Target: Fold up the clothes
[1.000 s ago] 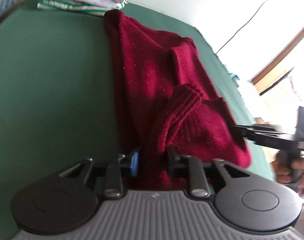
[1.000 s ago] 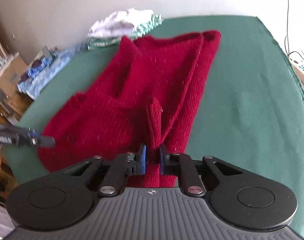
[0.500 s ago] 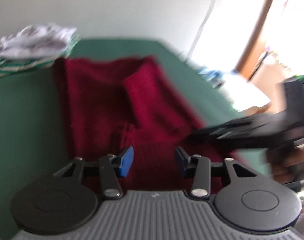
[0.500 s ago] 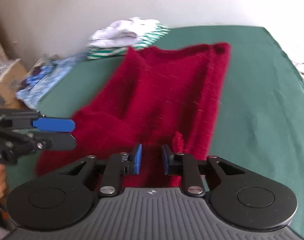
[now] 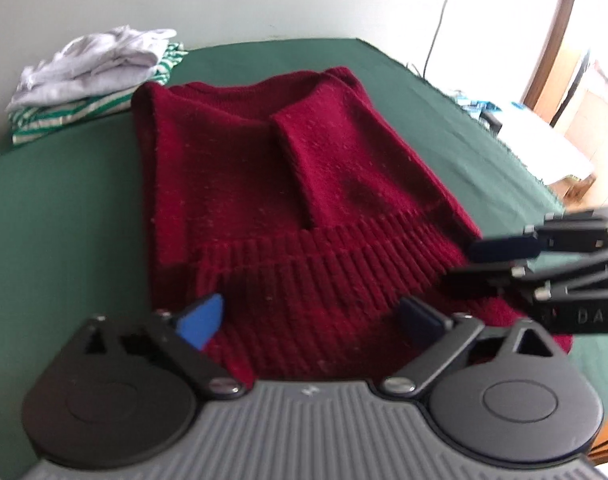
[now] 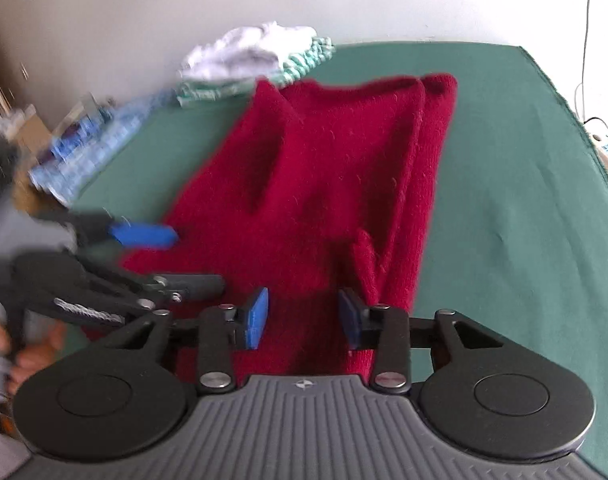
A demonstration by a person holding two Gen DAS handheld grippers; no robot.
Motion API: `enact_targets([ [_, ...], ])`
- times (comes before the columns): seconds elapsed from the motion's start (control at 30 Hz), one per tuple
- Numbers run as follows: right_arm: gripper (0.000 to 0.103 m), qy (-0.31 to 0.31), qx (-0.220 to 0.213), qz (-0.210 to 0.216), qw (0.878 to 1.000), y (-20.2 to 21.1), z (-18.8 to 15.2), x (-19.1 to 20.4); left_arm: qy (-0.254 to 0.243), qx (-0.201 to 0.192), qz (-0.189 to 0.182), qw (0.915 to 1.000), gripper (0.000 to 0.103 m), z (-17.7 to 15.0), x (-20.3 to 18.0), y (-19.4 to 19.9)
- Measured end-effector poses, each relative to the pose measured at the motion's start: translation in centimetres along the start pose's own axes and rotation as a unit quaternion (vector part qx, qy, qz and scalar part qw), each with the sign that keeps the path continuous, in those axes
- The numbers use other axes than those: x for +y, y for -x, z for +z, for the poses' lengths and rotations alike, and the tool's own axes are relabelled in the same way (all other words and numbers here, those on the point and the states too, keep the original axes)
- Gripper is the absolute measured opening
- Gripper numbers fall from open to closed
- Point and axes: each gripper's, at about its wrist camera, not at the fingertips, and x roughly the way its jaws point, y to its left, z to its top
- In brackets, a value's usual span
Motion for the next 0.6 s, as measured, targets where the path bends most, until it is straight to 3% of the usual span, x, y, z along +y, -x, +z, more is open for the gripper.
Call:
enact_targets([
  [0.27, 0.039, -0.035, -0.018, -0.034, 0.999, -0.1, -0.2, 0.3, -0.011, 0.021, 0.025, 0.9994, 0.100, 0.5, -1.0, 0.0],
  [0.47, 0.036, -0.052, -0.053, -0.059, 0.995, 2.8, -0.5, 1.5, -0.012, 0.029, 0.035, 0.9989, 0.101, -0.2, -1.1, 1.3],
  [0.6, 0.030, -0.049, -0.045, -0.066, 0.996, 3.3, -2.1, 2.7, -0.025, 0.026, 0.039, 0.9986, 0.101, -0.9, -1.3, 2.1],
])
